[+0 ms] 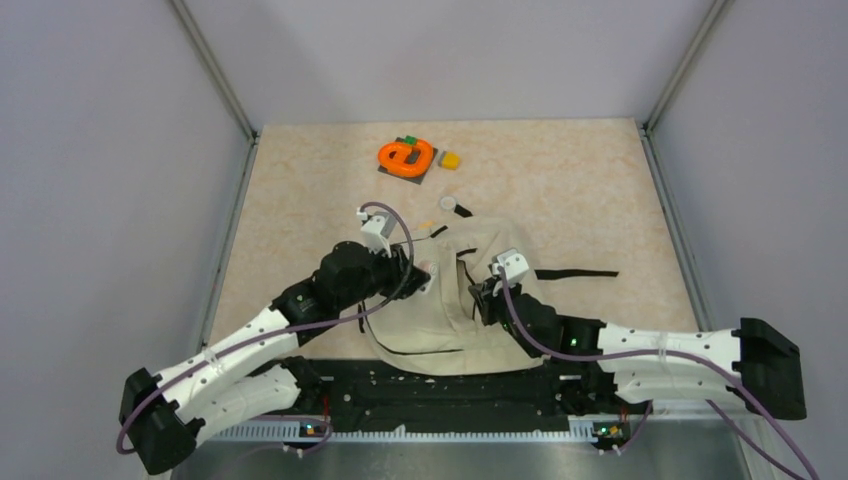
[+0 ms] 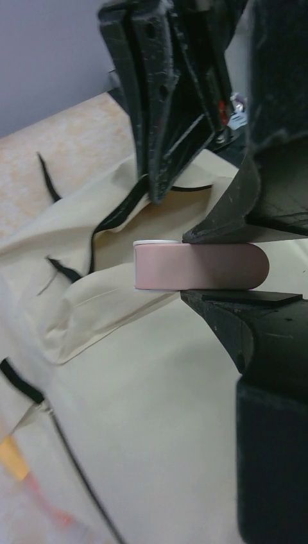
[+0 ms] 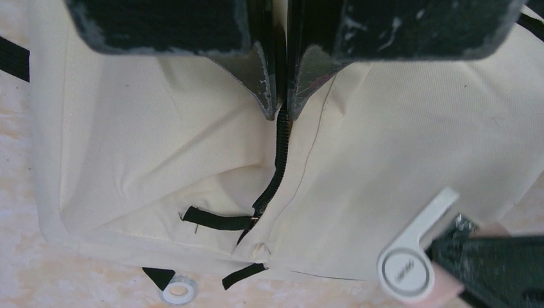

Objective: Pack the student bag
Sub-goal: Place the stationery in the student bag.

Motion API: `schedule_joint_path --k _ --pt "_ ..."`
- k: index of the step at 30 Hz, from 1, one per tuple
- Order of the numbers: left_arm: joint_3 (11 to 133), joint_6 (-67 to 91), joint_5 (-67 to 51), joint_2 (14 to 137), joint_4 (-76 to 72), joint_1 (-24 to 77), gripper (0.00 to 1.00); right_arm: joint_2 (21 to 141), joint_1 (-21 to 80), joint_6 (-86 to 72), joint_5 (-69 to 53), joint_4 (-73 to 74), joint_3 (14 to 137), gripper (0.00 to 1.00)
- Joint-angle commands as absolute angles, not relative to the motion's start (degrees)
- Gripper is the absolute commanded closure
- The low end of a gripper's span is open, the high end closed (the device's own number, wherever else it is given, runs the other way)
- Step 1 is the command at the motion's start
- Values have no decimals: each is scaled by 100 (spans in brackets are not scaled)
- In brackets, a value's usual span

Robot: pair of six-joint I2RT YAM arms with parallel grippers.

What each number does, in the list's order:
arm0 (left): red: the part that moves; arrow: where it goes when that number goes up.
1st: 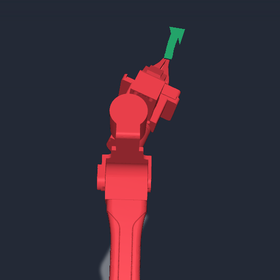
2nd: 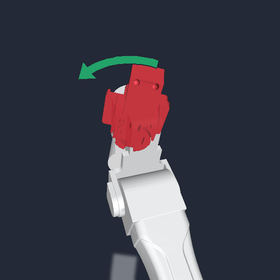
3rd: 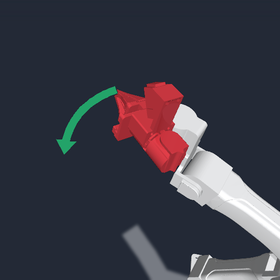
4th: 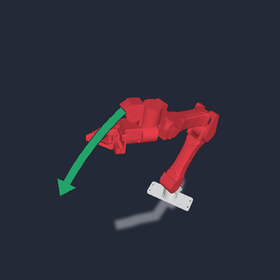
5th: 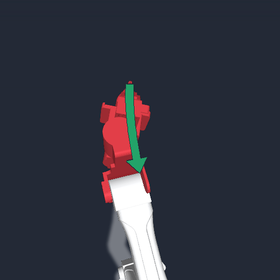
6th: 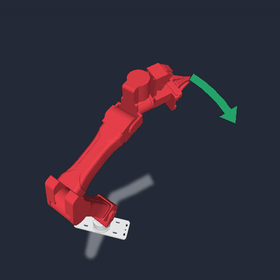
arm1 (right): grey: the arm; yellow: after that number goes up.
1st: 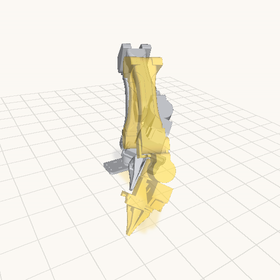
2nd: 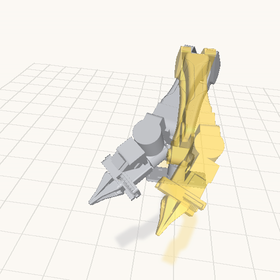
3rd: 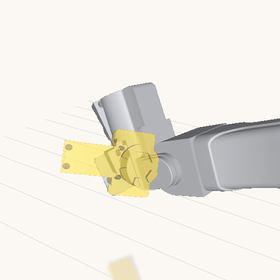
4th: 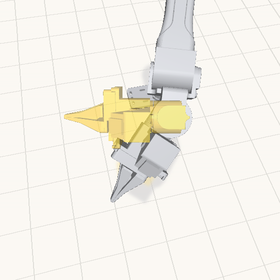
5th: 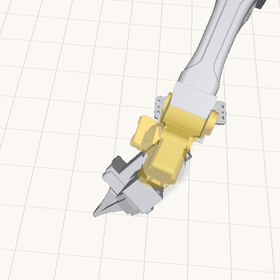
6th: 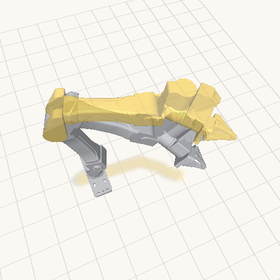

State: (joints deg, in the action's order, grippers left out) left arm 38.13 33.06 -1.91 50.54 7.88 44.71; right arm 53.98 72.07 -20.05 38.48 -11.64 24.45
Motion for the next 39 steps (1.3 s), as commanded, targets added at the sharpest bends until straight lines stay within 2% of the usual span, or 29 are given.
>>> schedule_joint_path --k 1,11,22,29,35,39 --pt "3577 3815 -769 4984 826 4751 80 5234 7115 -1956 3815 -1543 2806 100" --pt "3710 3750 -1099 6033 560 4893 80 5182 7111 -2009 3804 -1328 2909 100" --pt "3804 4293 -1400 6871 -1223 4887 82 5166 7111 -2037 3776 -1219 2937 100" --pt "3837 4642 -1231 7511 -2135 4887 82 5136 7111 -2051 3761 -1178 2944 100" --pt "3448 5177 -908 7886 -3665 4895 82 5138 7111 -2074 3763 -1187 2919 100" --pt "3317 5421 -1021 8237 -4092 4947 78 5135 7115 -2071 3778 -1144 2931 100"
